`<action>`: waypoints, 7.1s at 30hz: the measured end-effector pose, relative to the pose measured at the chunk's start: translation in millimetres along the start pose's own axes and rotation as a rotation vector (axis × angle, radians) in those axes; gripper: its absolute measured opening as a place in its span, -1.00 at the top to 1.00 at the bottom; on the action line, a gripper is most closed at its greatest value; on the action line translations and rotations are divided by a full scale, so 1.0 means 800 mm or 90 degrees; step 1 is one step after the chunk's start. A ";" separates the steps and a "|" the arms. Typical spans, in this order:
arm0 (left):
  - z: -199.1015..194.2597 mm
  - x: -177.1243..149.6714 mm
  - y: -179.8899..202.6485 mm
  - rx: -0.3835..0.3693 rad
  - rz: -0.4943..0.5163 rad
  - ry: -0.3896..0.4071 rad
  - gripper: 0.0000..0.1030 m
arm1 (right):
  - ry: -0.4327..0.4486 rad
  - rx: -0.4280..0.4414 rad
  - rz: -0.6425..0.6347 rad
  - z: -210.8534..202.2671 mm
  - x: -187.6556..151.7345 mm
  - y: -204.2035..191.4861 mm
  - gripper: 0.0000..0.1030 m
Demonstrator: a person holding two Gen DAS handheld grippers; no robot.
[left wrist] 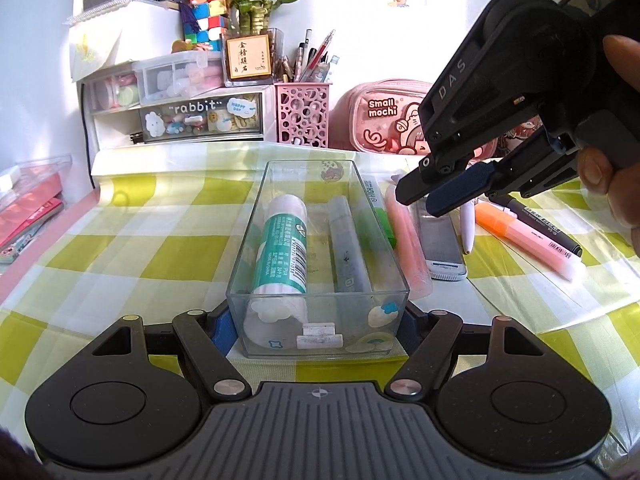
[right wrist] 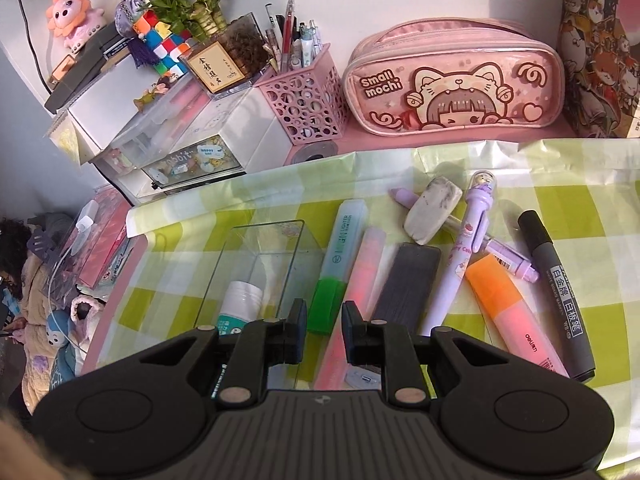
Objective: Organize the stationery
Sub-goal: 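Move the right gripper to the pink highlighter and close on it, then lift the pink highlighter with the right gripper toward the clear box, then lower the pink highlighter into the clear box and open the right gripper, then move the right gripper to the green highlighter and grasp it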
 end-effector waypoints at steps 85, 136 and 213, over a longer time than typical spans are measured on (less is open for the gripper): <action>0.000 -0.001 0.000 0.000 0.001 0.001 -0.42 | 0.040 -0.083 -0.100 0.036 0.013 -0.019 1.00; -0.001 -0.001 -0.004 0.013 -0.004 0.004 -0.41 | 0.046 -0.014 -0.025 0.011 0.018 -0.017 0.96; 0.003 0.005 -0.014 -0.017 0.004 -0.025 -0.44 | 0.005 -0.018 -0.117 0.078 0.047 -0.029 1.00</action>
Point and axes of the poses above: each gripper's, at about its wrist camera, not at the fingertips, and z roughly the way its jaws point, y to its right, x to its top, the point moved 5 cm from there along z, roughly the way its jaws point, and after that the axes turned 13 degrees about -x, right-handed, at the moved point
